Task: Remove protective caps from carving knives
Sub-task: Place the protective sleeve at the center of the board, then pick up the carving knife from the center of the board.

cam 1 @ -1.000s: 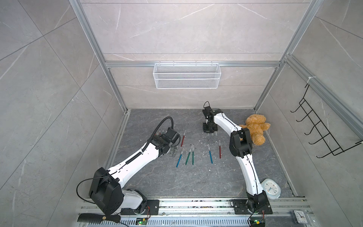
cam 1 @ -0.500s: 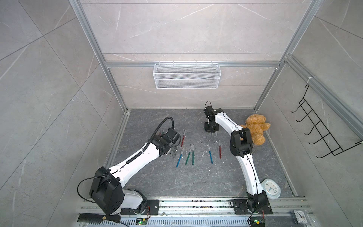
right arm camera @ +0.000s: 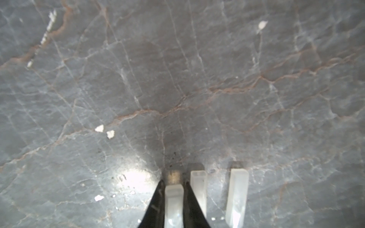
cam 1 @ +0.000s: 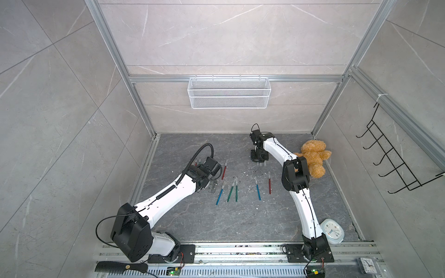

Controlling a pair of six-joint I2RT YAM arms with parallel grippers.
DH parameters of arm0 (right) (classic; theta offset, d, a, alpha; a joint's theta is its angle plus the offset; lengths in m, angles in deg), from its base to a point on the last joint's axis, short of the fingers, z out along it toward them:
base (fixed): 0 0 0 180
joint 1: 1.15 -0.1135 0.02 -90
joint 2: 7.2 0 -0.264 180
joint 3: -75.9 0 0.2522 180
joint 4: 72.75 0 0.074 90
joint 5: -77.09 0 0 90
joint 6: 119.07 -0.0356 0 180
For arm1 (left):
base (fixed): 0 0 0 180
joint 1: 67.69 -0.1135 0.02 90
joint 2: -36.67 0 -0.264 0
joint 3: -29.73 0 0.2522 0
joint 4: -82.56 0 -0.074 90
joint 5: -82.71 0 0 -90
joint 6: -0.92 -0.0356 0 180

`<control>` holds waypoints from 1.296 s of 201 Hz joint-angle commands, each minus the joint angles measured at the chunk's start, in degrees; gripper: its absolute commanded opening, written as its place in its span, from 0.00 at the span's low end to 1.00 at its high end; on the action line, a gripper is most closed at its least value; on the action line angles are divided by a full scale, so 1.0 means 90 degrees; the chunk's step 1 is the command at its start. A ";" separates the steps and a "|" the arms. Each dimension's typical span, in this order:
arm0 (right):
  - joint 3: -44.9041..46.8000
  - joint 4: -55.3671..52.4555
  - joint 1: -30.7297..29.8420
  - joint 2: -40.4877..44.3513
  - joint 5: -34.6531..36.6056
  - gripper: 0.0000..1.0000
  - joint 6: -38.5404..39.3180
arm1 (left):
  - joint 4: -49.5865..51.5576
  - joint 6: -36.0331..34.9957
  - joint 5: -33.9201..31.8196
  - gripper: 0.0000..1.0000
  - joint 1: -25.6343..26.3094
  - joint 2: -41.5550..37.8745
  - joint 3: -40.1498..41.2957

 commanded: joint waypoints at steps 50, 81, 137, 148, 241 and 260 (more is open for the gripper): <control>0.0000 -0.0285 -0.0089 0.0133 -0.0069 0.29 -0.0055 | 0.0173 -0.0139 -0.0153 0.99 0.0033 0.0095 -0.0173; -0.0197 -0.0425 -0.0117 0.0188 -0.0059 0.29 -0.0026 | 0.0186 -0.0138 -0.0150 0.99 0.0037 0.0104 -0.0173; -0.0656 -0.0750 -0.0174 0.0469 -0.0036 0.29 -0.0010 | 0.0177 -0.0164 -0.0146 0.97 0.0040 0.0114 -0.0183; -0.0723 -0.0813 -0.0212 0.0549 0.0028 0.29 -0.0005 | 0.0176 -0.0163 -0.0126 0.97 0.0037 0.0124 -0.0183; 0.1451 0.0399 -0.0922 0.3401 0.0273 0.66 0.0101 | 0.0089 -0.0008 0.0948 0.96 0.0047 0.0255 -0.0207; 0.2498 0.1018 -0.1017 0.4258 0.0096 0.76 0.0095 | 0.0035 0.0071 0.1150 0.96 0.0052 0.0304 -0.0184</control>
